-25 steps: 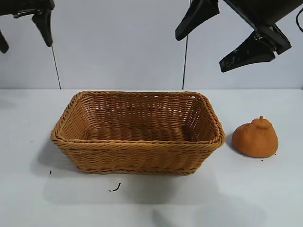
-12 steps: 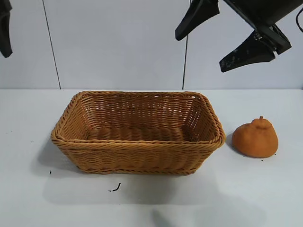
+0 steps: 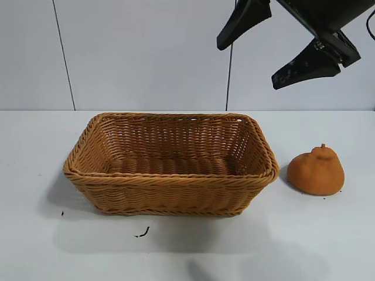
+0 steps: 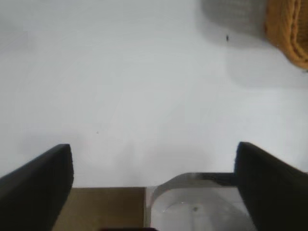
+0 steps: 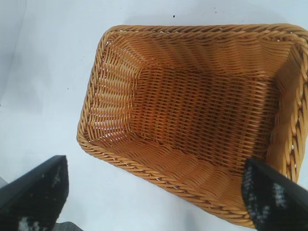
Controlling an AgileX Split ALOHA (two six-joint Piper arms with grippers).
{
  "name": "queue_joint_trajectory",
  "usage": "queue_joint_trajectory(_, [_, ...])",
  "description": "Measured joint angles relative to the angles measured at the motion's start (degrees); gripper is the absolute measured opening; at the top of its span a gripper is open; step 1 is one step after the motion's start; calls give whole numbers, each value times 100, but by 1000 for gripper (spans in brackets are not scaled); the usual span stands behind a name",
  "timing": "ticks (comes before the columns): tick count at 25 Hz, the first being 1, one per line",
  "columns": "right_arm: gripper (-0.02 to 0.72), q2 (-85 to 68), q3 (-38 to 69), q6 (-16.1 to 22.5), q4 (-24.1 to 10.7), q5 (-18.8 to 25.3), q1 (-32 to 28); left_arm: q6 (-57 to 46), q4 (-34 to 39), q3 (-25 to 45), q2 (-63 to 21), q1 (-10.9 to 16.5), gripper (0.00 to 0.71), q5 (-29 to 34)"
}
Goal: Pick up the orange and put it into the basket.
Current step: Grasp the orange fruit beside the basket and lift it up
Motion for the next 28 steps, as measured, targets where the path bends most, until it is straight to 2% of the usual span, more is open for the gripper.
queue_joint_trajectory(4, [696, 0, 0, 0, 0, 0, 0, 11, 39, 922, -1467, 0, 651, -30])
queue_joint_trajectory(7, [696, 0, 0, 0, 0, 0, 0, 15, 39, 1533, -2553, 0, 651, -374])
queue_joint_trajectory(12, [696, 0, 0, 0, 0, 0, 0, 15, 39, 2276, -4224, 0, 651, -933])
queue_joint_trajectory(14, [696, 0, 0, 0, 0, 0, 0, 15, 39, 2464, -4766, 0, 651, -899])
queue_joint_trajectory(25, [696, 0, 0, 0, 0, 22, 0, 15, 16, 2555, -6396, 0, 650, -864])
queue_joint_trajectory(28, [696, 0, -122, 0, -227, 74, 0, 15, 16, 2555, -6417, 0, 650, -864])
